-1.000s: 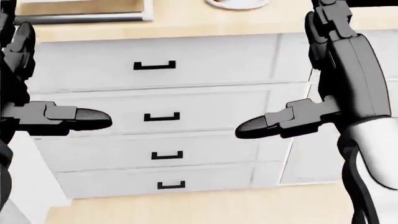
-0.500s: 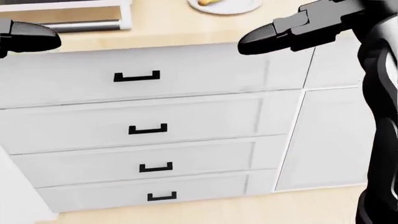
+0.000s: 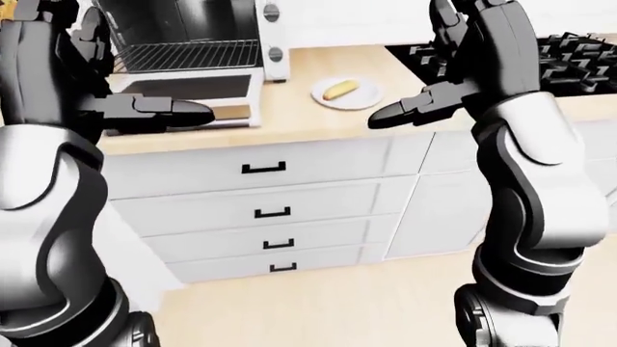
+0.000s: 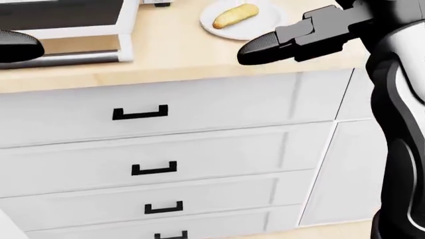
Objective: Place the baguette on the rack of the toaster oven.
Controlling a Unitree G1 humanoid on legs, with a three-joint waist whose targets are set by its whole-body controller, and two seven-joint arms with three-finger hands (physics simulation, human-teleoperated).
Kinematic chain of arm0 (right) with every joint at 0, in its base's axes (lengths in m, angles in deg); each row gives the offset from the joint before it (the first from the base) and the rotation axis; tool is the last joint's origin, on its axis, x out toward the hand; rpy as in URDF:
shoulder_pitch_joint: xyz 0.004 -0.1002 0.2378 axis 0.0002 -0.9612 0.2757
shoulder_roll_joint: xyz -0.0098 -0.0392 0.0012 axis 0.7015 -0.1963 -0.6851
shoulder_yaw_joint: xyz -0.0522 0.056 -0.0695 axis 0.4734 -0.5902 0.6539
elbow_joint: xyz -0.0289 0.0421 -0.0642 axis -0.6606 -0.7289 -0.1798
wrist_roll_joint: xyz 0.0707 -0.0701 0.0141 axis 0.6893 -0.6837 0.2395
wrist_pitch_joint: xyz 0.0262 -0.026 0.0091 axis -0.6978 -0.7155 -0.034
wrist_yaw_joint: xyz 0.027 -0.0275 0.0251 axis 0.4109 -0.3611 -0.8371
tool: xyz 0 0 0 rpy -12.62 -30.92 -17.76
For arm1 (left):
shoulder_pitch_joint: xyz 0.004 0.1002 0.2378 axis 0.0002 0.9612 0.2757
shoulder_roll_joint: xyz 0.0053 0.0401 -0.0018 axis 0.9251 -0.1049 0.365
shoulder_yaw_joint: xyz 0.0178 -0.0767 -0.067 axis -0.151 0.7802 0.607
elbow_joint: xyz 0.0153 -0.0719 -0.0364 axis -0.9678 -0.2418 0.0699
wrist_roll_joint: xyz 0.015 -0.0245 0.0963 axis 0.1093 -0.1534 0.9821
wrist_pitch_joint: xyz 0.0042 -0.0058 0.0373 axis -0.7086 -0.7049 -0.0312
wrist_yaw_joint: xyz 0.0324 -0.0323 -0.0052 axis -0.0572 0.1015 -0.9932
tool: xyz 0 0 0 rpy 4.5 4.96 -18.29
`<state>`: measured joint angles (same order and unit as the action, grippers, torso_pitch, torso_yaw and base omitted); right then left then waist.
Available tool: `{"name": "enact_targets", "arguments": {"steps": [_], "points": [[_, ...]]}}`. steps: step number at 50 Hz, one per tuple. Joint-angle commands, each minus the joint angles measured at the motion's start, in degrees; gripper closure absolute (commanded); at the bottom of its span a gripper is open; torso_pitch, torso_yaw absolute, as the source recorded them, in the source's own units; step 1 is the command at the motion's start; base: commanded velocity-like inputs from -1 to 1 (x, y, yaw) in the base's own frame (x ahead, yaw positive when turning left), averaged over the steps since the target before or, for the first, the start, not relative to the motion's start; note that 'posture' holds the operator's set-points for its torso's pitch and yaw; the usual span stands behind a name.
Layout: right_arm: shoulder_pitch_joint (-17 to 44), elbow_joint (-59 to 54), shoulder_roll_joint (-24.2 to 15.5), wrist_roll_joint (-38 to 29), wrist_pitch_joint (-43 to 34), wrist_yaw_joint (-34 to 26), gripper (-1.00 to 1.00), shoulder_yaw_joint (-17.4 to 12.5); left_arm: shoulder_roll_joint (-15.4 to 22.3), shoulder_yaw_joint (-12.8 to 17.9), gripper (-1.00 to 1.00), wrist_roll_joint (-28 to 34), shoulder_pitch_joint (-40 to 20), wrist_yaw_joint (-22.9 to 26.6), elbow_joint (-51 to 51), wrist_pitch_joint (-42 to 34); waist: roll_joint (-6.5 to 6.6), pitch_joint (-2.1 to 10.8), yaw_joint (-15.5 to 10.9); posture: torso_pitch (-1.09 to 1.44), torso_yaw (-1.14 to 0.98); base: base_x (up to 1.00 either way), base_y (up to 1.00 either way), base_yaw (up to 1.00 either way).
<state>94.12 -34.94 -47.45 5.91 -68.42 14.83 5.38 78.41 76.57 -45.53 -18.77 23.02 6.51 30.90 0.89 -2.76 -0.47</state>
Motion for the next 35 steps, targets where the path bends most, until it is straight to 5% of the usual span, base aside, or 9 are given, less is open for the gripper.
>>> {"name": "enact_targets", "arguments": {"steps": [1, 4, 7, 14, 18, 19, 26, 29, 35], "points": [[1.11, 0.91, -0.3, -0.6, 1.09, 0.31, -1.0, -0.66, 0.25, 0.41, -1.0, -0.52, -0.87, -0.69, 2.02, 0.86, 0.24, 0.89, 0.12, 0.0, 0.0, 0.27, 0.0, 0.0], [1.11, 1.18, -0.17, -0.56, 1.01, 0.14, -1.0, -0.68, 0.39, 0.67, -1.0, -1.2, -0.82, -1.07, 2.53, 0.42, -3.55, 1.74, -0.44, 0.0, 0.0, 0.27, 0.0, 0.0], [0.6, 0.79, 0.3, -0.81, 1.81, 0.32, -1.0, -0.44, 0.4, 0.58, -1.0, -1.42, -0.41, -1.54, 2.78, 0.67, -3.3, 0.63, -0.11, 0.0, 0.0, 0.27, 0.0, 0.0], [0.79, 0.82, 0.34, -1.1, 1.62, 0.11, -1.0, -0.22, 0.58, 0.51, -1.0, -1.42, 0.18, -1.61, 2.74, 1.12, -0.14, 0.26, 0.88, 0.0, 0.0, 0.27, 0.0, 0.0], [0.78, 1.04, 0.46, -1.29, 1.29, -0.06, -1.0, -0.14, 0.67, 0.82, -1.0, -1.54, 0.65, -1.66, 2.93, 1.32, 5.37, 1.9, 1.44, 0.0, 0.0, 0.28, 0.0, 0.0], [0.78, 1.03, 0.49, -1.35, 1.35, -0.07, -1.0, -0.16, 0.67, 0.85, -1.0, -1.61, 0.73, -1.64, 2.97, 1.33, 3.14, 1.06, 1.0, 0.0, 0.0, 0.27, 0.0, 0.0], [0.53, 1.16, 0.31, -2.3, 0.94, 0.59, -1.0, 0.13, 1.1, 1.61, -1.0, -2.22, 1.43, -1.91, 3.55, 1.15, 1.72, -0.79, 1.1, 0.0, 0.0, 0.04, 0.0, 0.0], [0.48, 1.52, 0.53, -2.65, 0.93, 0.23, -1.0, 0.22, 0.94, 1.55, -1.0, -2.32, 1.77, -2.12, 3.6, 1.43, -2.0, -0.26, 0.43, 0.0, 0.0, 0.0, 0.0, 0.0], [0.4, 1.42, 0.81, -3.39, 1.82, -0.59, -1.0, 0.32, 1.09, 1.75, -1.0, -2.44, 2.26, -2.21, 3.72, 1.64, -0.21, 2.26, 0.27, 0.0, 0.0, 0.0, 0.0, 0.05]]}}
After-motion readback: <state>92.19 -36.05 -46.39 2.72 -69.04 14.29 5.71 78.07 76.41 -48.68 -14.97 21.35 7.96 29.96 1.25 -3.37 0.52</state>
